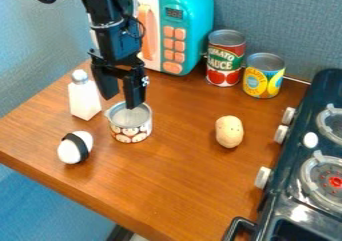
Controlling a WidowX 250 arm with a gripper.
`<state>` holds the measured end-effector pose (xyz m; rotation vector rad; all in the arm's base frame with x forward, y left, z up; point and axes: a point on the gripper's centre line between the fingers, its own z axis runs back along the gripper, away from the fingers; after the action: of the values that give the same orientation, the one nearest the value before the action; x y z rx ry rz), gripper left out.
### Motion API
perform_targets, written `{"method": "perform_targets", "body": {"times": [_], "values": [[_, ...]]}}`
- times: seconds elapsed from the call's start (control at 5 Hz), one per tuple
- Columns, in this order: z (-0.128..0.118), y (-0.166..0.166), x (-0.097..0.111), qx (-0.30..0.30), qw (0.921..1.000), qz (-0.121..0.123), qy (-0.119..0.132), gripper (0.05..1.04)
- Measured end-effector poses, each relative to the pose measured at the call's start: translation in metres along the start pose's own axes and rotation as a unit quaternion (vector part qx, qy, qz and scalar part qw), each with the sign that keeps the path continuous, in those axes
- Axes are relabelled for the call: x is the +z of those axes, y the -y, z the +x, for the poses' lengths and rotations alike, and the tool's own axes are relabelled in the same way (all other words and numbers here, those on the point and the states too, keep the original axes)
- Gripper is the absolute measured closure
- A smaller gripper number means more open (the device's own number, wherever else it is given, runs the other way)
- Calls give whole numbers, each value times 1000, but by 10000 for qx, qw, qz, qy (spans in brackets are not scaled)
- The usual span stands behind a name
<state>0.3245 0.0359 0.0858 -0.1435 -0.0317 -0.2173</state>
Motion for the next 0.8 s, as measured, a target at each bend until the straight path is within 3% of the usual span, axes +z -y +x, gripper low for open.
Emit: {"method": "perform_targets", "body": {"times": [0.4, 0.6, 0.8], "values": [[-5, -6, -17, -19, 9996, -86, -261, 83], [-6, -21, -17, 116, 9993, -242, -279, 83], [-2, -26, -13, 154, 9994, -166, -259, 83]]}}
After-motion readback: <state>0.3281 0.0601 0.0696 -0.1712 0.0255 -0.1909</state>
